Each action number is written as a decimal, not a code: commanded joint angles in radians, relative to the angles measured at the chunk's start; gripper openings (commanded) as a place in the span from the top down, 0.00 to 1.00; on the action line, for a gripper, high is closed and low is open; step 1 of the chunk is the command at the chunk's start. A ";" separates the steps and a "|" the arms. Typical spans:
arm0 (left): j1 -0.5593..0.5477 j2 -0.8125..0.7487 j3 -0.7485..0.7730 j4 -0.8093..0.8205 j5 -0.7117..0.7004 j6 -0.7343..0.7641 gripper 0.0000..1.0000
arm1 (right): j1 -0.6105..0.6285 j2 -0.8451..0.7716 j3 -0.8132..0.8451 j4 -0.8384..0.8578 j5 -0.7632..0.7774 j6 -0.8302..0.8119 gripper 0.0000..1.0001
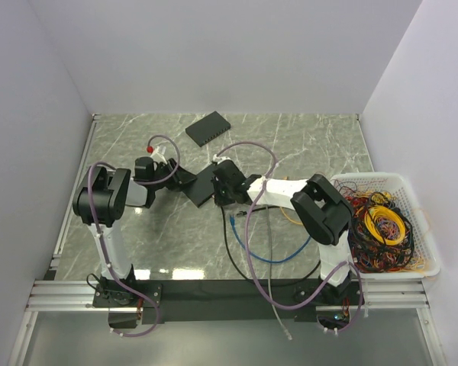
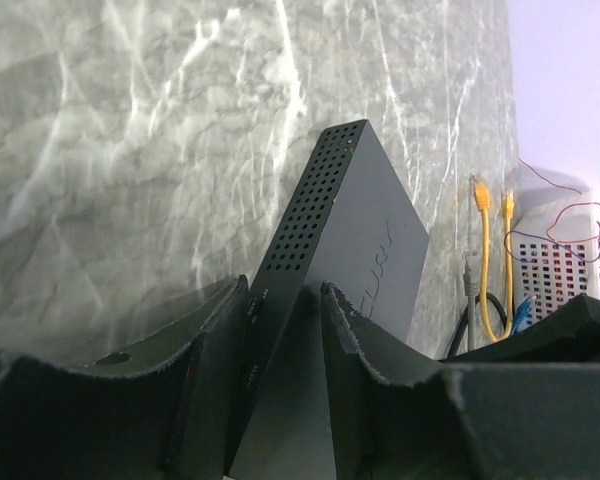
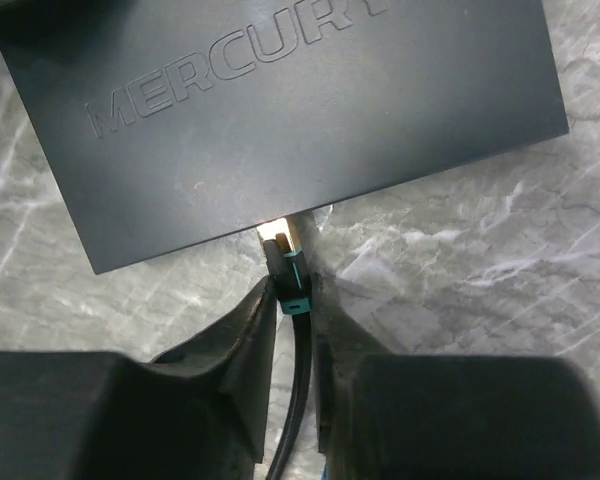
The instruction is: Insert the plug into the switch port
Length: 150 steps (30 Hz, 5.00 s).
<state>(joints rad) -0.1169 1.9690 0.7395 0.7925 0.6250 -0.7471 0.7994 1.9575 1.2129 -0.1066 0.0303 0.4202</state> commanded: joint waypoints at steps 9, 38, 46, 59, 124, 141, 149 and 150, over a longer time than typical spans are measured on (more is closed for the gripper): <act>-0.075 0.042 0.006 0.120 0.163 0.055 0.60 | 0.020 0.053 0.069 -0.038 0.063 -0.017 0.99; -0.104 0.067 0.046 0.018 0.070 0.055 0.58 | 0.015 0.201 0.364 -0.117 0.117 -0.069 0.85; -0.049 -0.002 0.074 -0.125 -0.150 0.017 0.47 | 0.020 0.081 0.182 -0.081 0.126 -0.060 0.49; -0.021 -0.200 0.075 -0.282 -0.392 0.055 0.34 | 0.058 -0.331 -0.107 -0.140 0.221 -0.020 0.44; 0.036 -0.566 -0.313 0.243 -0.177 -0.012 0.20 | 0.162 -0.748 -0.422 0.119 -0.330 -0.211 1.00; 0.036 -0.131 -0.072 0.300 -0.124 -0.123 0.26 | 0.147 -0.096 0.036 -0.116 0.006 -0.164 1.00; 0.036 -0.039 -0.052 0.366 -0.061 -0.115 0.30 | 0.129 -0.009 0.119 -0.151 0.103 -0.152 1.00; 0.036 -0.033 -0.051 0.369 -0.056 -0.113 0.31 | 0.126 -0.002 0.119 -0.154 0.112 -0.152 1.00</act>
<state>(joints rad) -0.0834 1.9202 0.6586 1.0958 0.5240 -0.8627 0.9401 1.9400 1.2903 -0.2333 0.0708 0.2607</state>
